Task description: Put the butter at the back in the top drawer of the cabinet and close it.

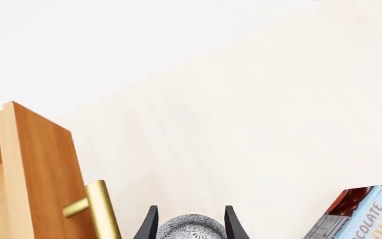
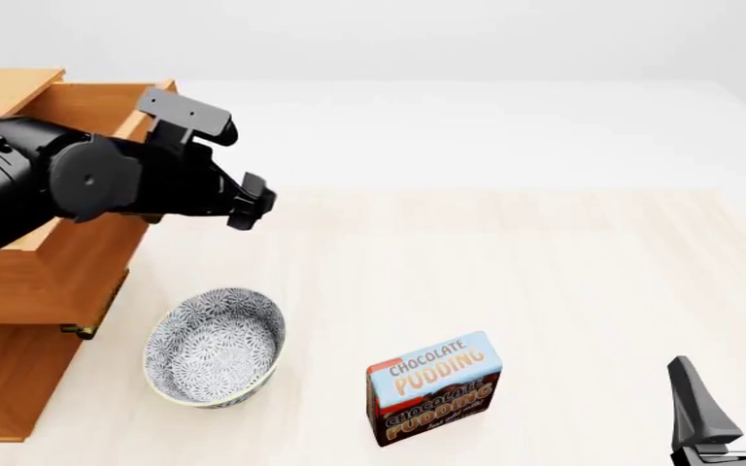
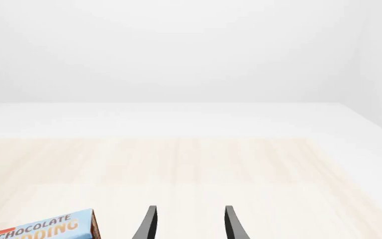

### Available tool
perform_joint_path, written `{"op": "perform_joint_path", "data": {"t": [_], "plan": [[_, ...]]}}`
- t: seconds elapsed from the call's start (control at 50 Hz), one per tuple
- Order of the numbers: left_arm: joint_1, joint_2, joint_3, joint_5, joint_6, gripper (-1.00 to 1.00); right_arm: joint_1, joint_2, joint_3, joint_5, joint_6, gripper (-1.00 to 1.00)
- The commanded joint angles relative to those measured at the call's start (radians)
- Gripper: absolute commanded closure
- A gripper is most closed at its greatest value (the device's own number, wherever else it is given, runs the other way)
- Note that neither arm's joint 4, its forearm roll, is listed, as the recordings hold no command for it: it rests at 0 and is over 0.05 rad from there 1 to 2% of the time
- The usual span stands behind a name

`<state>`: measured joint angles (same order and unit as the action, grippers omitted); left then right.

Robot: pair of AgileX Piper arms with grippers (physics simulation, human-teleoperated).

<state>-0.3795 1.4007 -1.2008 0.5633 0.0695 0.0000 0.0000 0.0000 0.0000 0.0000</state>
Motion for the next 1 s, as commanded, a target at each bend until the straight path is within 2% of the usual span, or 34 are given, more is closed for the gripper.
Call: {"op": "perform_joint_path", "data": {"t": [0.02, 0.28, 0.3, 1.0], "plan": [[0.03, 0.034, 0.073, -0.004, -0.011, -1.0, 0.0, 0.0, 0.0, 0.0, 0.0, -1.0], [0.055, 0.038, 0.092, -0.022, -0.016, -1.0, 0.0, 0.0, 0.0, 0.0, 0.0, -1.0], [0.101, 0.035, 0.095, -0.035, -0.015, -1.0, 0.0, 0.0, 0.0, 0.0, 0.0, -1.0], [0.185, 0.048, 0.119, -0.078, 0.006, -1.0, 0.0, 0.0, 0.0, 0.0, 0.0, -1.0]]}}
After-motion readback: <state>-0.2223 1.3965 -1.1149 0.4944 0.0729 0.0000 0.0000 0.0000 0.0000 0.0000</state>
